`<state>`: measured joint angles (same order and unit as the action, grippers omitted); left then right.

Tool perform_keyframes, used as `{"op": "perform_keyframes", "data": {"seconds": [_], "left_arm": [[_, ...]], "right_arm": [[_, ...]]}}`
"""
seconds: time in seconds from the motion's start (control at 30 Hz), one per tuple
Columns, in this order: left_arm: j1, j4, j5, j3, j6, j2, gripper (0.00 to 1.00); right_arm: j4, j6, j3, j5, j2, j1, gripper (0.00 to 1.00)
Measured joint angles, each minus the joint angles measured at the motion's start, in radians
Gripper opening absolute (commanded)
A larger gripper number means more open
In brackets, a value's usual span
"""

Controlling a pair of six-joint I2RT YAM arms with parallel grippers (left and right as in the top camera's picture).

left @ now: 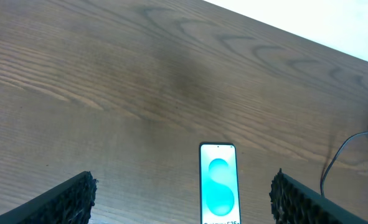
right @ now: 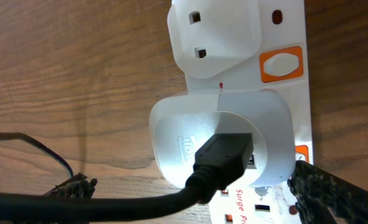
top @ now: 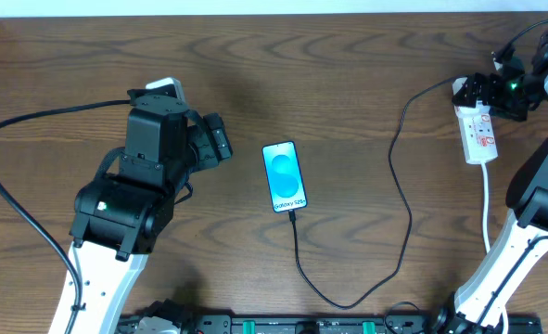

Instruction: Plug charger to phone and switch on socket

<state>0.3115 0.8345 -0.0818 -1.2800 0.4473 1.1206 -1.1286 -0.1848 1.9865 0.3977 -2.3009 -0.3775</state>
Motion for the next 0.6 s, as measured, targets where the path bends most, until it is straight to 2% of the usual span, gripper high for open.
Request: {"op": "perform_keyframes", "data": {"seconds": [0.3, 0.6], "left_arm": [[0.000, 0.000, 0.000, 0.000, 0.000, 0.000, 0.89], [0.000, 0.000, 0.000, 0.000, 0.000, 0.001, 0.89]], "right_arm": [[0.021, 0.000, -0.011, -0.010, 0.000, 0.002, 0.99], [0.091, 0.011, -0.102, -0.052, 0.007, 0.008, 0.99]]}}
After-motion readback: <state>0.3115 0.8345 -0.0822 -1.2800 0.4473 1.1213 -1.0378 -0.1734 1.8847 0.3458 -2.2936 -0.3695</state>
